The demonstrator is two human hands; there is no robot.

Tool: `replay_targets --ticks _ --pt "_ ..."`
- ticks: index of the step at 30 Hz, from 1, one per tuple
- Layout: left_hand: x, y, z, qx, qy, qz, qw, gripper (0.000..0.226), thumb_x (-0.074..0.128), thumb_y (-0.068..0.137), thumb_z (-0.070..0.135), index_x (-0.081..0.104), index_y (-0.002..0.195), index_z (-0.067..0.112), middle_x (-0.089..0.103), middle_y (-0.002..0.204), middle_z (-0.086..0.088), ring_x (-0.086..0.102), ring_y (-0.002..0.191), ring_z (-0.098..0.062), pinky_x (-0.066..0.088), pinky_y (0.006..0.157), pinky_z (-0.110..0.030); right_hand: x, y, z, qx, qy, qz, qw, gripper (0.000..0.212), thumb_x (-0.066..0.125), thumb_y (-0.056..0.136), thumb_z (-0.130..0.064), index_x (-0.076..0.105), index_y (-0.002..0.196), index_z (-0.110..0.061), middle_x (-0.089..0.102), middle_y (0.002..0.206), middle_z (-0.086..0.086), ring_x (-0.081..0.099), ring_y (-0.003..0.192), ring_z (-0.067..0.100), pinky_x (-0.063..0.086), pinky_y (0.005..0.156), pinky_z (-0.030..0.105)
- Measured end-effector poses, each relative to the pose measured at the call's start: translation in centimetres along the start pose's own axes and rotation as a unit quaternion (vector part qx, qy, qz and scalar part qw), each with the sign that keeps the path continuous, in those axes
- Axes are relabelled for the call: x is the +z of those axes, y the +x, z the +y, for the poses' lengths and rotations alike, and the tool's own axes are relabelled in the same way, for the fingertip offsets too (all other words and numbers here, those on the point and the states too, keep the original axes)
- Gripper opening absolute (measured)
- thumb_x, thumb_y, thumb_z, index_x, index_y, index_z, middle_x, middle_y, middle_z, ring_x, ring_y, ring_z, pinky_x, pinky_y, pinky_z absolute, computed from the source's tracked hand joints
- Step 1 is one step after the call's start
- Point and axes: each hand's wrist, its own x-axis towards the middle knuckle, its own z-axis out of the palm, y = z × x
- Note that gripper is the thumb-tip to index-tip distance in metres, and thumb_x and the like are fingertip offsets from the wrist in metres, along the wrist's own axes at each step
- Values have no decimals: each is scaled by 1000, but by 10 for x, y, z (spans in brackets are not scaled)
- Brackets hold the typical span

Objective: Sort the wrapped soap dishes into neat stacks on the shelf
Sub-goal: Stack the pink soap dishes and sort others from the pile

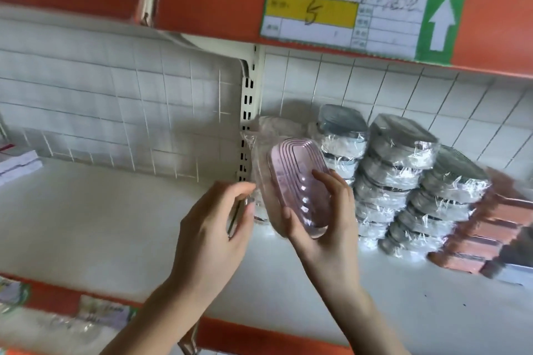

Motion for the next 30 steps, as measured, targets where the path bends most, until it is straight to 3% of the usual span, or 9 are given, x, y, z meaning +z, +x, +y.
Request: replay_targets --ticks 4,7,11,15,20,25,30 --pt "7 24 10 36 -46 -25 998 30 54 86 22 62 112 10 58 112 2 58 106 -11 47 90 -27 5 30 -11 2 -37 9 999 66 57 77 -59 42 131 -22 45 131 1 43 126 11 39 101 20" --pt "12 41 6 39 -76 -43 995 40 55 85 24 55 121 7 52 121 -2 51 115 -12 42 97 -25 11 47 -13 7 -23 -31 999 72 55 80 -59 39 134 -15 43 133 4 42 129 17 41 103 32" --pt "19 64 -15 24 -97 -67 993 57 60 80 30 45 129 6 47 126 -5 52 115 -15 41 100 -26 9 68 -5 -21 -70 -115 991 71 61 82 -50 37 138 -13 41 140 10 35 136 25 36 107 44" --pt "26 88 -36 -22 -85 -100 991 64 68 79 26 41 134 11 49 128 -5 53 114 -17 42 101 -37 0 92 -1 -36 -130 -169 976 64 70 84 -28 41 139 -13 46 137 9 47 124 24 41 103 42" --pt "40 109 -53 -57 -79 -127 987 66 65 80 36 38 137 13 50 133 -6 52 119 -20 42 102 -43 -1 118 -3 -59 -206 -165 963 54 71 85 -30 49 132 -16 55 128 5 56 109 18 45 94 27" --pt "49 124 -56 -60 -60 -134 987 63 63 86 27 36 140 10 45 138 -5 48 123 -18 41 104 -41 4 140 -2 -56 -232 -176 955 44 72 83 -24 57 123 -13 63 115 7 62 96 18 52 89 35" --pt "51 124 -59 -54 -57 -129 989 62 62 88 27 35 141 10 44 140 -5 46 126 -18 40 106 -39 4 144 0 -81 -302 -167 935 45 71 82 -31 57 122 -16 64 116 7 58 105 27 50 88 40"
